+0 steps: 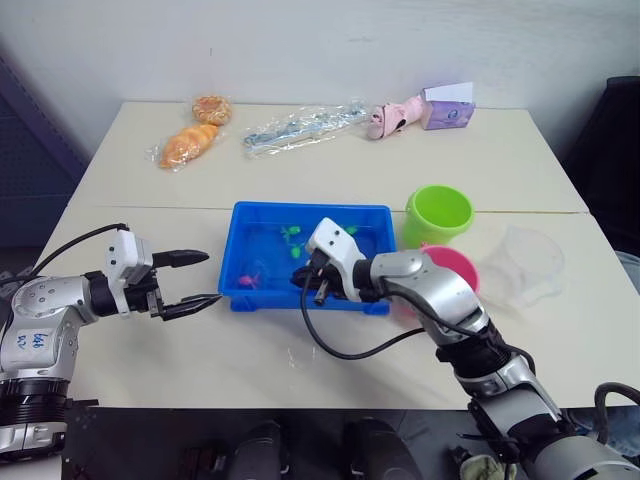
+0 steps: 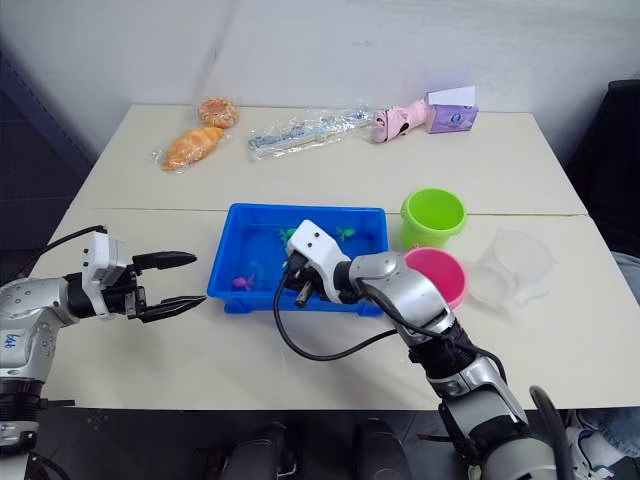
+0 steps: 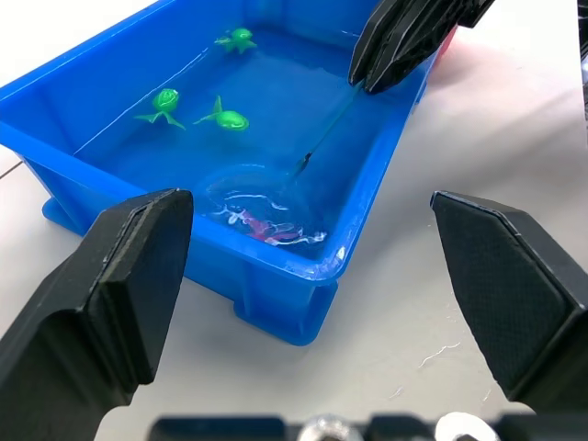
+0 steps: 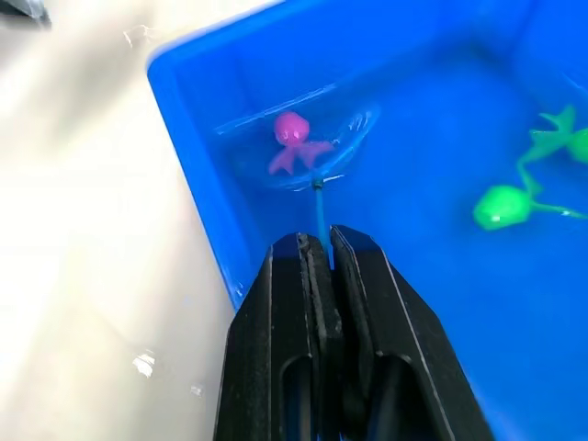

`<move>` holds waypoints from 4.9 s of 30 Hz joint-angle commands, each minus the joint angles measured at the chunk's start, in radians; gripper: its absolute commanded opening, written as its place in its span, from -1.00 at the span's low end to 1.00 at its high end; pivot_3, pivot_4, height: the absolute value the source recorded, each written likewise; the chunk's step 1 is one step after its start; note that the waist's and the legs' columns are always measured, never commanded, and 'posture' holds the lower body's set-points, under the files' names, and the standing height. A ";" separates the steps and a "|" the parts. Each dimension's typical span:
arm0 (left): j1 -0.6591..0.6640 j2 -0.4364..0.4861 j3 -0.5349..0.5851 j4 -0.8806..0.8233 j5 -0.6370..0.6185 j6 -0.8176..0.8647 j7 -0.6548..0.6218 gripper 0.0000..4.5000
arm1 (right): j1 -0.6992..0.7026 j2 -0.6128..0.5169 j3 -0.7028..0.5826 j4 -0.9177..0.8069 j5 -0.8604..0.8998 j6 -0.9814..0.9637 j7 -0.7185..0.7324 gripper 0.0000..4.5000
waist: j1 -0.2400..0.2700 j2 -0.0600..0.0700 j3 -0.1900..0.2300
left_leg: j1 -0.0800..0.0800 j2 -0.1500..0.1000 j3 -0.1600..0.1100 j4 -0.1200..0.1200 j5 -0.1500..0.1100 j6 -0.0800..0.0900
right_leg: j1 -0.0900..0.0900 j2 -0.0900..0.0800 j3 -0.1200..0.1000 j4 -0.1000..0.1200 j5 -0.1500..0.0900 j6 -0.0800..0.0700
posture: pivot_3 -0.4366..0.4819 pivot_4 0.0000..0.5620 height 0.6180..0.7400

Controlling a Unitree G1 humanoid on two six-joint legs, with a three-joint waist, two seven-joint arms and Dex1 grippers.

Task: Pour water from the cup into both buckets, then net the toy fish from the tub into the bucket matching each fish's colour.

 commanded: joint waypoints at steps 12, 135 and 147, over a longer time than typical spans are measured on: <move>-0.051 -0.024 -0.003 -0.019 -0.015 -0.013 -0.001 0.98 | 0.077 -0.144 -0.314 -0.236 0.267 0.226 0.026 -1.00 | 0.003 0.000 0.000 | 0.000 0.000 0.000 -0.001 0.000 0.000 | 0.000 0.000 0.000 -0.001 0.000 0.000 | -0.05 -0.47 1.00; -0.254 -0.239 -0.185 0.058 0.033 -0.082 -0.064 0.98 | 0.113 -0.493 -0.427 -0.178 0.149 0.295 0.262 -1.00 | 0.029 0.001 0.001 | -0.001 0.001 -0.001 0.014 0.000 0.003 | 0.004 0.000 0.000 0.000 0.000 0.001 | -0.05 -0.47 1.00; -0.333 -0.297 -0.143 0.031 -0.054 0.097 0.061 0.98 | 0.190 -0.445 -0.772 -0.344 0.356 0.415 0.094 -1.00 | 0.031 0.001 0.001 | -0.001 0.001 -0.001 0.014 0.000 0.004 | 0.004 0.000 0.000 0.000 0.000 0.001 | -0.05 -0.47 1.00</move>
